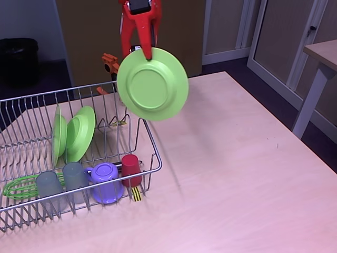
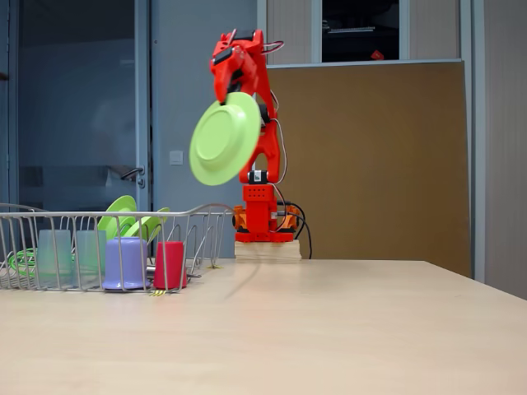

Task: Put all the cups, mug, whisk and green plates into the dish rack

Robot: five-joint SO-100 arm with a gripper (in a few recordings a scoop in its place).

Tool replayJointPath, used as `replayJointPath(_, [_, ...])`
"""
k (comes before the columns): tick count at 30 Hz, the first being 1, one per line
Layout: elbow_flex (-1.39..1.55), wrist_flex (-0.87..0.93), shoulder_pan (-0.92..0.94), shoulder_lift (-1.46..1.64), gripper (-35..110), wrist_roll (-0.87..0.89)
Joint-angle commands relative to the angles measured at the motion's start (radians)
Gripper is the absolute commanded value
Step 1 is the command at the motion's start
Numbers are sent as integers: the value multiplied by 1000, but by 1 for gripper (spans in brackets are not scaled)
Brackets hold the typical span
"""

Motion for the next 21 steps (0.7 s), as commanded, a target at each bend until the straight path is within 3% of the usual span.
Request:
replayJointPath(1, [179, -109, 121, 118, 0, -21])
replayJointPath(11, [600, -287, 230, 321, 0, 6])
replayJointPath(21, [824, -405, 284, 359, 0, 21])
